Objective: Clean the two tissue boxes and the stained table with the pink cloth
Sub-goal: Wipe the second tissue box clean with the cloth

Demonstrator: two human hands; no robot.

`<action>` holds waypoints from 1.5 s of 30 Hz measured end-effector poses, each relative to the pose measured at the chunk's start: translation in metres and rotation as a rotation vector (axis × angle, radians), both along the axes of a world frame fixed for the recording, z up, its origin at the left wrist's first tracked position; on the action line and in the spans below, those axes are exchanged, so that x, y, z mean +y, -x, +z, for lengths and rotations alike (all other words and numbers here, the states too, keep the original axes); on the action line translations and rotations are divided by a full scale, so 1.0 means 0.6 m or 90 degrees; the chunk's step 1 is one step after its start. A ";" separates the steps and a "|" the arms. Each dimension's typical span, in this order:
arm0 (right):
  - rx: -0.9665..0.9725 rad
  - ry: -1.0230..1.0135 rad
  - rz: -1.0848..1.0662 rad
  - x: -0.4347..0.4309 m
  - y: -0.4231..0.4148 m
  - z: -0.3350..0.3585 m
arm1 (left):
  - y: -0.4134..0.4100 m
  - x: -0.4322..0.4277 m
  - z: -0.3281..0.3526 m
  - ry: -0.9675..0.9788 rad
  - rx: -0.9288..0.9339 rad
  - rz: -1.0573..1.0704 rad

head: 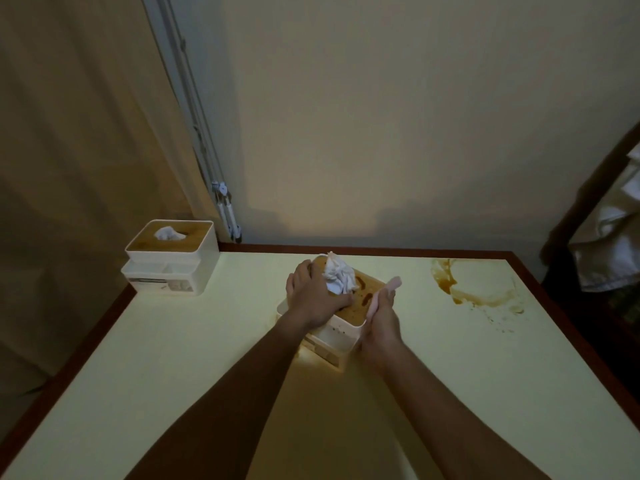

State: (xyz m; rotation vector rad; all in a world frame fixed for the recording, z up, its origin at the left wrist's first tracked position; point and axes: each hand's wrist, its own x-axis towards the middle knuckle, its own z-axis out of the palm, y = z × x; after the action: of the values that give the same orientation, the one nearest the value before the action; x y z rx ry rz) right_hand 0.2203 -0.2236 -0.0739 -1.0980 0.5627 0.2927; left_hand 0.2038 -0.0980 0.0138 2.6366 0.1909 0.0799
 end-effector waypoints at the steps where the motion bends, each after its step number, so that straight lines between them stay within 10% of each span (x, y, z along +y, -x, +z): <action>1: -0.001 -0.019 -0.003 -0.004 -0.011 0.002 | 0.001 -0.001 0.000 0.000 0.000 0.001; 10: -0.024 0.031 0.092 0.030 0.138 0.079 | -0.001 0.000 -0.005 -0.014 -0.009 0.000; 33: -0.163 -0.221 -0.192 -0.169 0.069 0.152 | -0.019 -0.036 0.049 -0.125 0.140 -0.037; 45: -0.162 -0.169 -0.146 -0.171 0.086 0.126 | -0.052 0.004 0.138 -0.264 0.263 -0.410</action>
State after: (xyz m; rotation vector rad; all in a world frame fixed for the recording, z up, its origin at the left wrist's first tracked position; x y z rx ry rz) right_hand 0.1688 -0.3263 0.0019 -0.7902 0.4035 0.0241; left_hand 0.2350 -0.0957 0.0967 2.9499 -0.6027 -0.7091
